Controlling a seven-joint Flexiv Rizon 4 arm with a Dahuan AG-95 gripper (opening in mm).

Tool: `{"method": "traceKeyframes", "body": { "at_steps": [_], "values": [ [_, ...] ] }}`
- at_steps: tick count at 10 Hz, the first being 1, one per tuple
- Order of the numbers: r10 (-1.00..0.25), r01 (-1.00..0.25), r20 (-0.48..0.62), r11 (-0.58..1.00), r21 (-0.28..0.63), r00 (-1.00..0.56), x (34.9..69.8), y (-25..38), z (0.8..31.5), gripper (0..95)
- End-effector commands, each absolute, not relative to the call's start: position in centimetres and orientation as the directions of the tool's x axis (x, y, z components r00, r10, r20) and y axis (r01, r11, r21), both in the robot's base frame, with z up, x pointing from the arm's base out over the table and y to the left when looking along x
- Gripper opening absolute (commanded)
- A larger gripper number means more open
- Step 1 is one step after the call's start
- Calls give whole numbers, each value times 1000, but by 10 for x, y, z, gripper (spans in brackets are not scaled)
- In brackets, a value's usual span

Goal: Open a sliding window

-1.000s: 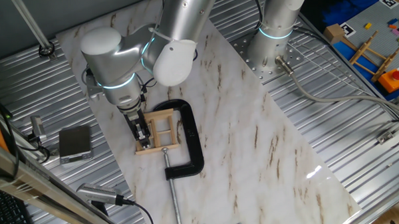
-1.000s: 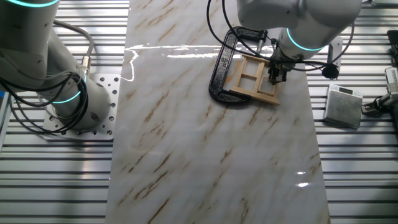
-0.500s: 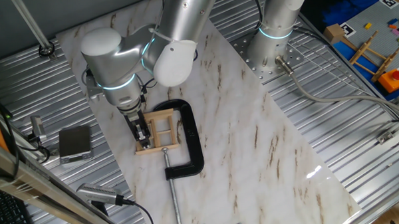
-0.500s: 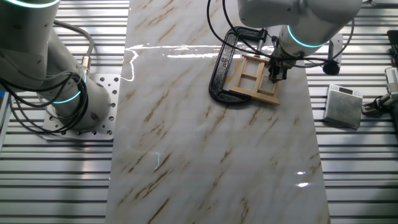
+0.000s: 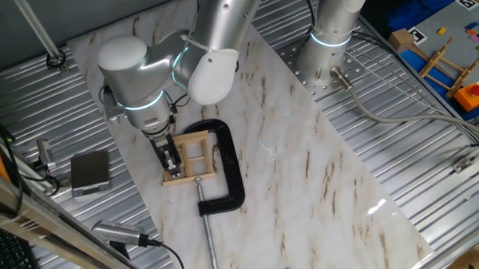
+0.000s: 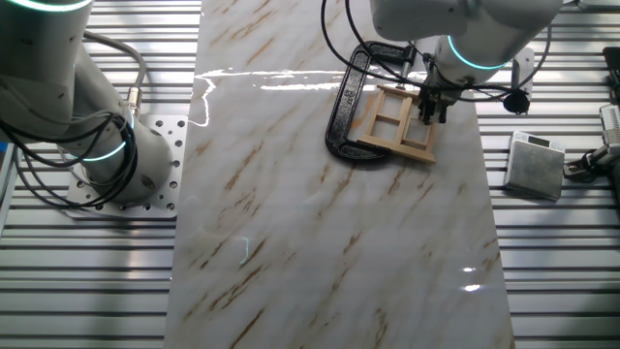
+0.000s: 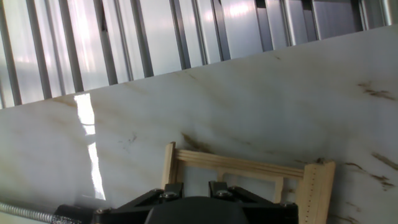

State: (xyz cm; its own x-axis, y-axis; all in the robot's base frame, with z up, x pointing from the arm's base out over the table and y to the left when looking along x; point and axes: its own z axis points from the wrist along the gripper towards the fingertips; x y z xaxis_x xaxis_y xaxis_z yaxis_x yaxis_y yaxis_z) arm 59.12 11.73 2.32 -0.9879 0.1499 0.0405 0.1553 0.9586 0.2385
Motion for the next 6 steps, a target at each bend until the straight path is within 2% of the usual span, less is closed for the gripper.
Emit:
{"method": "traceKeyframes", "body": {
  "at_steps": [1,6],
  "values": [
    [146,152,42,958,242,-988,591,117,24,190],
    [110,115,34,965,235,-993,589,112,31,190]
  ]
}}
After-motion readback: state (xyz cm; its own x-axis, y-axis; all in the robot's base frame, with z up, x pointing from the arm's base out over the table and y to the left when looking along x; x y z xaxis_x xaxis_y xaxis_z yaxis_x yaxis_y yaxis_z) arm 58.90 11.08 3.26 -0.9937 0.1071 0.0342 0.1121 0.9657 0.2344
